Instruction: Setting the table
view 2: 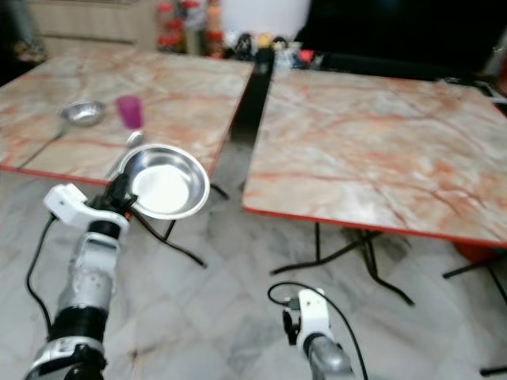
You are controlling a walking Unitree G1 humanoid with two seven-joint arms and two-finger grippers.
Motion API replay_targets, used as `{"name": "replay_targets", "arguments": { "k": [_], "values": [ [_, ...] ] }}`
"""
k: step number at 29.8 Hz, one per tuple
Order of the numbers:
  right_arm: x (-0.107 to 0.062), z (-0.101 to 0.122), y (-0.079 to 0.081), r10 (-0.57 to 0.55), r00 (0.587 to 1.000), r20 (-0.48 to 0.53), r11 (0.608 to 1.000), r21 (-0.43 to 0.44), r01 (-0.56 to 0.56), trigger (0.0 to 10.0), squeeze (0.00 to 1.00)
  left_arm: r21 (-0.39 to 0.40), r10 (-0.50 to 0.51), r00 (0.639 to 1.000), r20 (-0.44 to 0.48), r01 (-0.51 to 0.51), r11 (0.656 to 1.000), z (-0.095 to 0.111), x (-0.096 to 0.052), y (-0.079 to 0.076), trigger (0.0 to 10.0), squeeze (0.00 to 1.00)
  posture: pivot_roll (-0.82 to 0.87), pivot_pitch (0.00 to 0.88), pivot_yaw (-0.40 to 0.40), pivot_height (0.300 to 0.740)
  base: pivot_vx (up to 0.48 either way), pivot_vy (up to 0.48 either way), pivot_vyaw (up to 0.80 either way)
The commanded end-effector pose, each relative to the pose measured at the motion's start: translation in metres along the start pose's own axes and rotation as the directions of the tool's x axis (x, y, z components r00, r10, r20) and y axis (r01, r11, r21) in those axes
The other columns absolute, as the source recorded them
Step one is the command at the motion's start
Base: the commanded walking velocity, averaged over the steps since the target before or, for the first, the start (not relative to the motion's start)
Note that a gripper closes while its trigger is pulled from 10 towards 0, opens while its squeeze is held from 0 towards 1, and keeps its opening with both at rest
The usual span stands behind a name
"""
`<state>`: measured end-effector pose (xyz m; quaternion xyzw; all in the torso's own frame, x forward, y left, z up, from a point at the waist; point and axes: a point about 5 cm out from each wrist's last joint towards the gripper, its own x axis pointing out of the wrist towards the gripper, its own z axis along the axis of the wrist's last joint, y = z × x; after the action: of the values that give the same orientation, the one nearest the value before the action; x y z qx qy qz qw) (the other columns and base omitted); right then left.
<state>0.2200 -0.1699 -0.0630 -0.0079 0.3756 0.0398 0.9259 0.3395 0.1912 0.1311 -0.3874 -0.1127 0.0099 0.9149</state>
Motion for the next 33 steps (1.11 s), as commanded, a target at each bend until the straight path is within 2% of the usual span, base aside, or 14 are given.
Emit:
{"name": "replay_targets", "arguments": {
  "k": [1,33],
  "values": [
    [0.0002,0.0017,-0.0022,-0.008,1.0,0.004,1.0,0.002,0.008,10.0,0.0,-0.004,-0.029,1.0,0.005,0.029,1.0,0.0013,0.0028,-0.0064,10.0,0.0,0.11,0.0,-0.06,0.74,0.281,0.0,0.0],
    [0.0007,0.0026,-0.0006,0.004,1.0,0.002,1.0,-0.008,-0.004,10.0,0.0,-0.026,-0.043,0.999,0.01,0.044,0.999,0.0019,0.0054,-0.011,10.0,0.0,0.1,0.0,-0.061,0.74,0.28,0.0,0.0]
  ]
}}
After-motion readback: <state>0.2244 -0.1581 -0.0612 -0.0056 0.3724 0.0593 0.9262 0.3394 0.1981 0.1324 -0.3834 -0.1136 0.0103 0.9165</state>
